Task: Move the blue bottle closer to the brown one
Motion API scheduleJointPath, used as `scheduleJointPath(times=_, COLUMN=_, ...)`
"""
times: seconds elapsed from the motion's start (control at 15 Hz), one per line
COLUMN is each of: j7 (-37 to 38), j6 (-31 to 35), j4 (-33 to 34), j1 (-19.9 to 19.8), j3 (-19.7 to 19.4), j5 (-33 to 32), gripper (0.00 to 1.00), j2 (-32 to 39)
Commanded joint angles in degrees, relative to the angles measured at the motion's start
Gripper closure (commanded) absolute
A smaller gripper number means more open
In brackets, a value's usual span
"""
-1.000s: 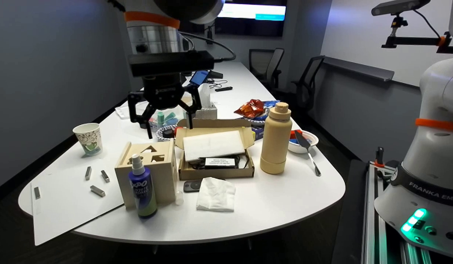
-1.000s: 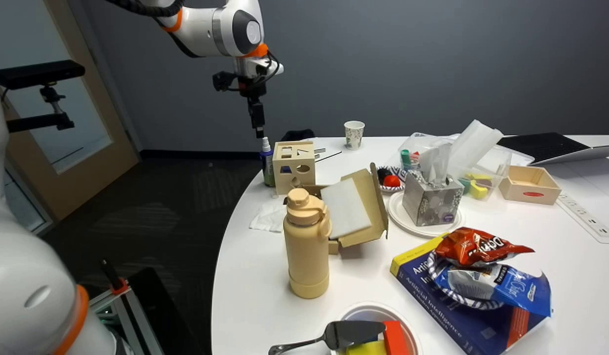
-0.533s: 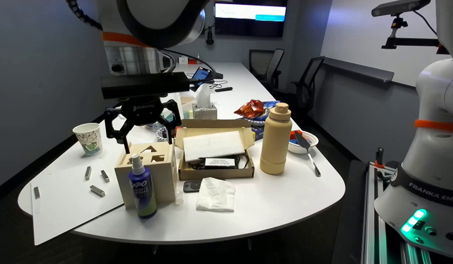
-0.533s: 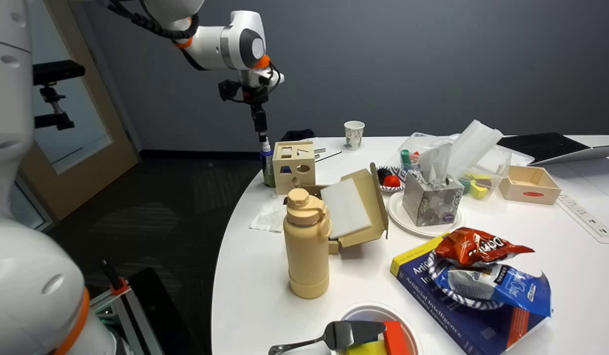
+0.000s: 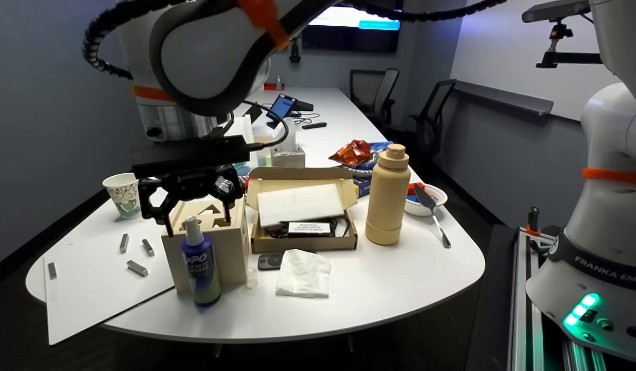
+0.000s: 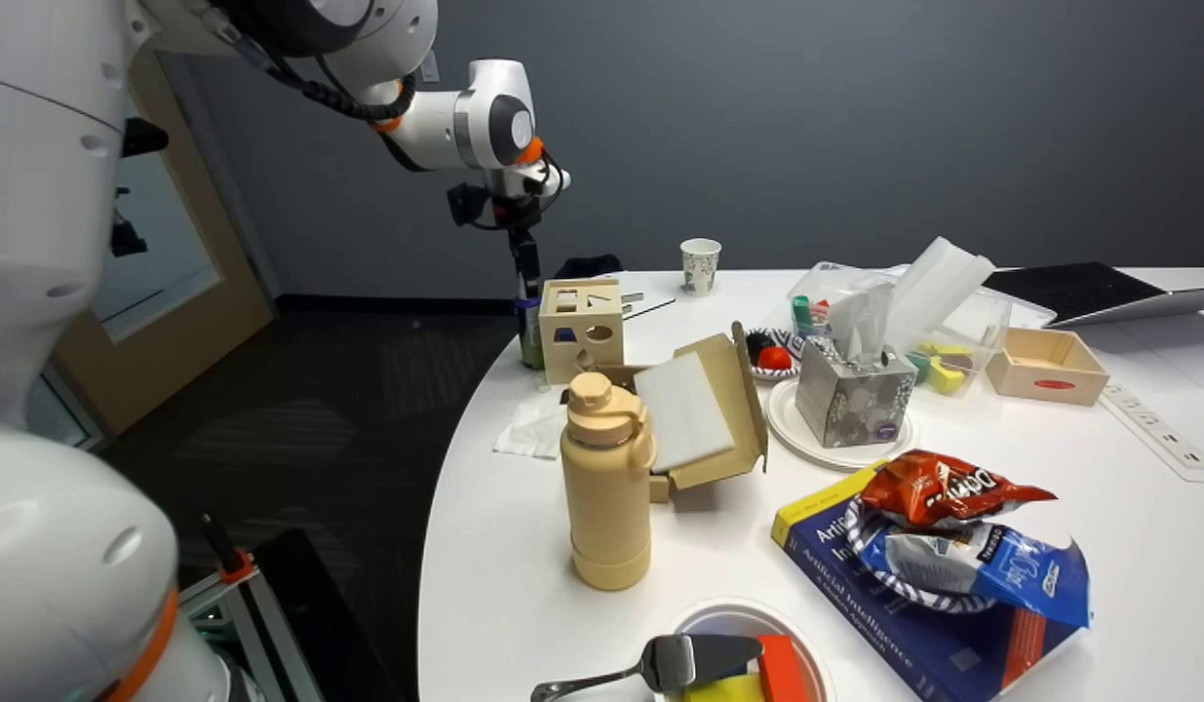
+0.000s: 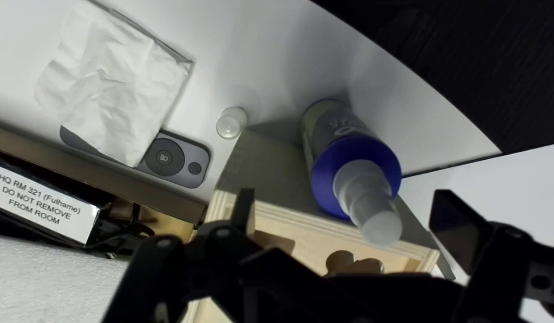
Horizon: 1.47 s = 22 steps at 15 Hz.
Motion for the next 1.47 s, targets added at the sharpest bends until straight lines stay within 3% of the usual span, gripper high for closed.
scheduleJointPath(times=0.0, j7=1.01, j6=-0.59, j4=3.83, j1=1.75, j3=-1.3, j5=-0.85, gripper=0.0, j2=2.62)
scheduleJointPath(times=0.4, j7=0.94, j6=-0.78, j4=6.01, j1=2.71, j3=-1.92, j5=-0.61, gripper=0.0, j2=4.13)
scheduleJointPath(times=0.53, j7=0.95, j6=-0.92, j4=6.12, j1=2.75, j3=-2.05, j5=-0.48, gripper=0.06, j2=4.15)
scheduleJointPath(times=0.6, j7=0.9, j6=-1.06, j4=6.46, j1=2.78, j3=-2.08, j5=-0.44, gripper=0.22, j2=4.33)
scheduleJointPath(times=0.67, j7=0.89, j6=-1.13, j4=6.52, j1=2.78, j3=-2.12, j5=-0.44, gripper=0.32, j2=4.34)
scheduleJointPath(times=1.2, j7=0.58, j6=-1.8, j4=6.65, j1=2.58, j3=-2.11, j5=-0.01, gripper=0.94, j2=4.63)
scheduleJointPath(times=1.4, j7=0.13, j6=-2.64, j4=6.62, j1=2.37, j3=-1.83, j5=0.39, gripper=0.92, j2=4.04)
